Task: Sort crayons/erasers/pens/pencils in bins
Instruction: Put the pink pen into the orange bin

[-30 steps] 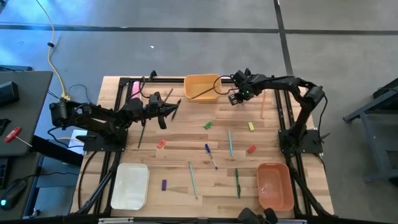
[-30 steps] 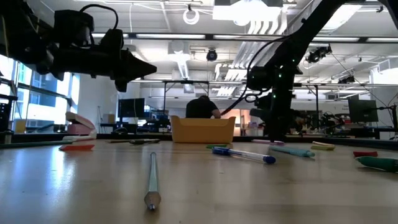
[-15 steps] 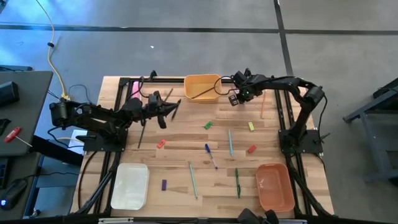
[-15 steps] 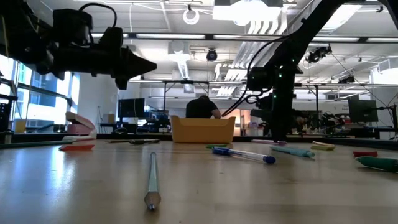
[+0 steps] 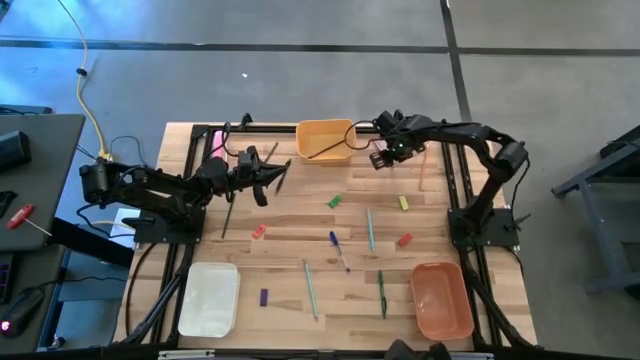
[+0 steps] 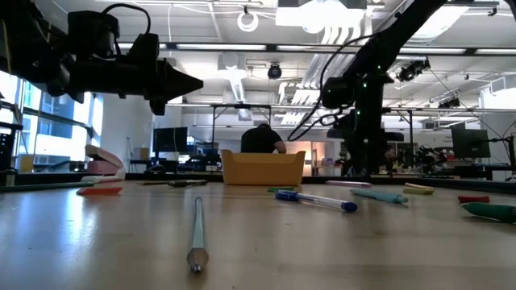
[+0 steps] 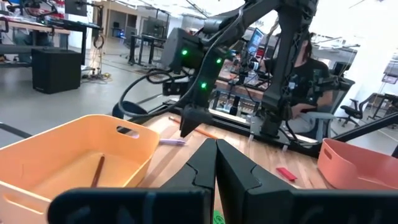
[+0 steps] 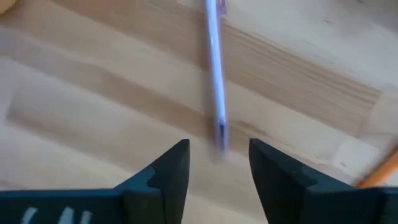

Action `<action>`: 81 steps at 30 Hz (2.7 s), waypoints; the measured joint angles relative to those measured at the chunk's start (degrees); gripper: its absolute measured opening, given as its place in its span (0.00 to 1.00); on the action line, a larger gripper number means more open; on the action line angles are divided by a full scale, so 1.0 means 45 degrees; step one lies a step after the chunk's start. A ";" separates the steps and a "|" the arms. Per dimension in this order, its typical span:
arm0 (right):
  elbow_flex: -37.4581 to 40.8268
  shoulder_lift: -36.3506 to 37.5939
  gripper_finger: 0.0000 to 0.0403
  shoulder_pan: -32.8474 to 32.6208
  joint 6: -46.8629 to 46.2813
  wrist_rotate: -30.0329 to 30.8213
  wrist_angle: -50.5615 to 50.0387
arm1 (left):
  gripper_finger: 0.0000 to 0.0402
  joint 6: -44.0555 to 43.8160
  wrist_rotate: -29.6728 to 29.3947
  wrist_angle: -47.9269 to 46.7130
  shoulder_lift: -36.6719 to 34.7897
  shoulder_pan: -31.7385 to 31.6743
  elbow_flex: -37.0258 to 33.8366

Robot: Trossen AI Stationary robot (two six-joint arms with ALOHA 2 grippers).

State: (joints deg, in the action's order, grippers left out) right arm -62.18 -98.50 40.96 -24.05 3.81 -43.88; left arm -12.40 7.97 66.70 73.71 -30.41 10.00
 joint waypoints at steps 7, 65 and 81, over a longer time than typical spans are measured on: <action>0.1629 0.0501 0.43 -0.0599 -0.0444 0.0646 0.2453 | 0.00 0.0023 0.0005 -0.0002 0.0000 -0.0014 0.0000; 0.1401 0.7560 0.08 -1.2839 -1.6412 0.1059 -0.2889 | 0.00 -0.0222 -0.0005 -0.0200 0.0000 -0.0500 -0.0004; -0.6222 0.2362 0.08 -1.8733 -2.4098 -0.2984 -0.8933 | 0.00 -0.0336 0.0000 -0.0793 0.0000 -0.0911 -0.0010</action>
State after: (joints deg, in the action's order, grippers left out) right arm -90.18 -87.87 -43.34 -132.48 -9.61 -84.08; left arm -13.91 7.97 63.13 73.71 -34.51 9.96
